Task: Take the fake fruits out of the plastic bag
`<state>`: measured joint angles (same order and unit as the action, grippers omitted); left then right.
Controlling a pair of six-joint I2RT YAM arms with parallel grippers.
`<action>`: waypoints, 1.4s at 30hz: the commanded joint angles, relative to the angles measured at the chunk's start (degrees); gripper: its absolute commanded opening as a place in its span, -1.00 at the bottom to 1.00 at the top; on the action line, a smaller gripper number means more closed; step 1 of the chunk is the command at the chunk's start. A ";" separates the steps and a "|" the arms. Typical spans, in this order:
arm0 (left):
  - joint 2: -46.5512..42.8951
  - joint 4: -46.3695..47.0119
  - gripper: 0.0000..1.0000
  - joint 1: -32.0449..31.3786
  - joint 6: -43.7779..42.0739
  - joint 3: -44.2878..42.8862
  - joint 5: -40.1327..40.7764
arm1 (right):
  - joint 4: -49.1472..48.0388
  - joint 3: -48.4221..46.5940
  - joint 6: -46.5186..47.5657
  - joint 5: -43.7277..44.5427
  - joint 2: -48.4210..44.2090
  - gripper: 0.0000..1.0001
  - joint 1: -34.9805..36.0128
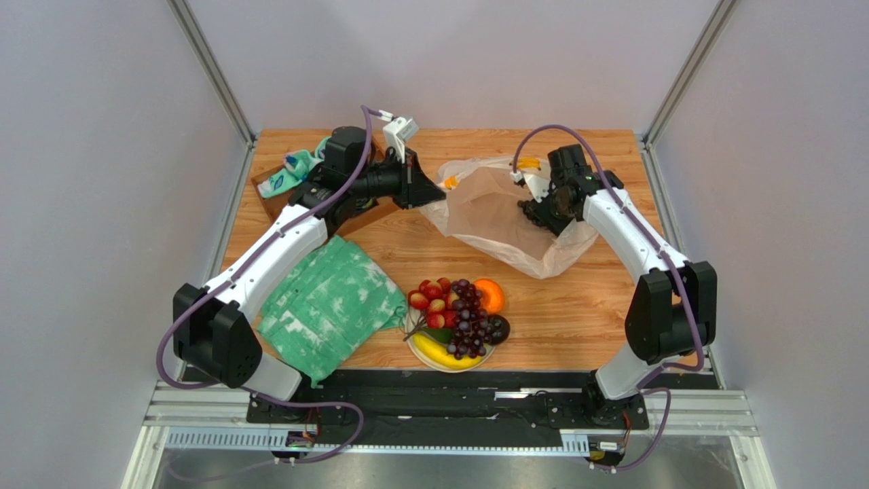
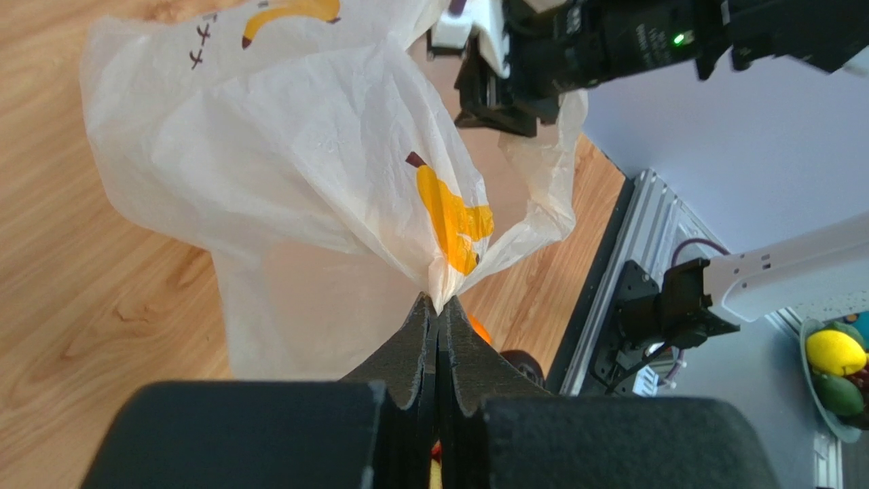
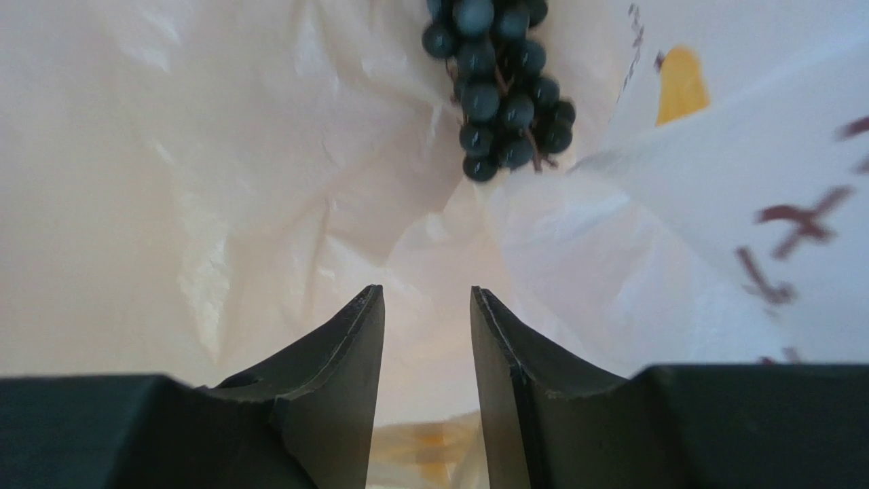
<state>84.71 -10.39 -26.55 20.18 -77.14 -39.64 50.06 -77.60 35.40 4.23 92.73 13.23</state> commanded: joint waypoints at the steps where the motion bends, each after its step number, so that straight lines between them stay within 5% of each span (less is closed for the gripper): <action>1: -1.74 1.52 -1.00 -0.09 -1.11 2.44 -0.88 | -1.99 -5.71 -0.07 -3.43 3.32 -0.16 1.44; 22: 2.39 -0.15 -1.00 -0.17 -2.78 0.15 -0.88 | -11.74 -15.64 6.61 2.71 26.96 0.26 0.48; 25: 2.48 -0.42 -1.00 -0.17 -3.22 0.06 -0.53 | -10.26 -18.45 7.58 4.47 30.04 0.10 0.21; 28: 2.22 -0.68 -1.00 -0.17 -3.57 0.50 0.00 | -7.63 -20.65 7.67 1.50 28.66 -0.34 0.04; 32: 2.74 0.46 -1.00 -0.17 -2.79 0.59 0.26 | -2.08 -22.94 6.62 -12.36 21.37 -0.76 1.97; 37: 5.81 1.08 -1.00 -0.09 -1.38 -4.67 0.53 | 7.06 -27.95 3.02 -33.89 11.79 -0.82 6.79; 42: 11.00 -2.26 -1.00 0.44 -4.45 -16.16 3.60 | 9.70 -29.27 0.47 -37.53 6.24 -0.88 10.32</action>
<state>93.34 -12.16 -26.50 18.57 -84.07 -38.20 55.53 -103.68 39.24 -22.68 104.68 21.34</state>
